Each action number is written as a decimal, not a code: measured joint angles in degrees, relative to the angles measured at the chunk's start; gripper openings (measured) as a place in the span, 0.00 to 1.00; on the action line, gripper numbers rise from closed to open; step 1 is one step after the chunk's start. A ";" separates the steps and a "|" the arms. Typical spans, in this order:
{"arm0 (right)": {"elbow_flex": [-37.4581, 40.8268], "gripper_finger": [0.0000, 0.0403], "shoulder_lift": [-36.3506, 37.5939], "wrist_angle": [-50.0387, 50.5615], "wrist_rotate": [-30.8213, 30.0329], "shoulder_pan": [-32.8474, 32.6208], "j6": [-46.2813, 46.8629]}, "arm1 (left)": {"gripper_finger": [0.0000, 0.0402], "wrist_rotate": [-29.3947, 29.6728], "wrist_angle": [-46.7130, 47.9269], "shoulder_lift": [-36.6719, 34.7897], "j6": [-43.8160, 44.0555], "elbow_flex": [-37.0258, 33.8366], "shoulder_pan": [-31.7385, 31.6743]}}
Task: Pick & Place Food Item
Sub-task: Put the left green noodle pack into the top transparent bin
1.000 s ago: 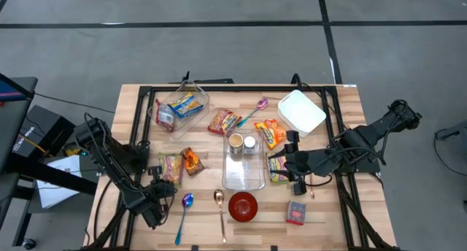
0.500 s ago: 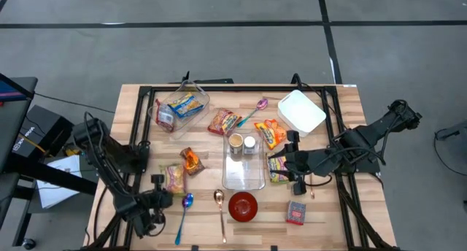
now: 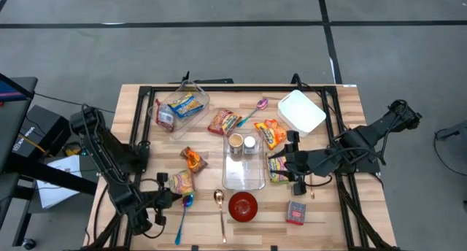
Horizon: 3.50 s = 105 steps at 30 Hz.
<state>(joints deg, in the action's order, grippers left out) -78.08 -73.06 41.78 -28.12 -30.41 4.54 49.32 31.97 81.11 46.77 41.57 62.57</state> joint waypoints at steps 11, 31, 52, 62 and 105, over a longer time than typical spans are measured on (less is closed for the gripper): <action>0.00 0.45 0.00 0.02 0.00 0.00 0.01 | 0.00 9.27 -29.36 -6.98 -16.40 -13.02 0.04; 0.00 0.45 0.00 0.04 0.00 0.00 0.02 | 0.09 -4.72 -43.68 -14.02 -23.83 -19.24 0.04; 0.00 0.45 -0.02 0.37 0.11 0.00 2.18 | 0.46 -1.27 -53.89 2.89 -31.47 -19.00 1.35; 0.00 0.45 -0.02 0.35 0.09 0.00 2.59 | 0.46 0.46 -48.10 10.61 -34.52 -12.96 -0.33; 0.00 0.45 -0.02 2.43 0.13 0.01 2.58 | 0.40 -1.72 -4.46 18.53 -12.85 3.61 0.99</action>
<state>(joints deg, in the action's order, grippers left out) -78.08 -73.08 44.21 -27.99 -30.41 7.11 47.59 27.51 99.64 33.92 45.18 63.55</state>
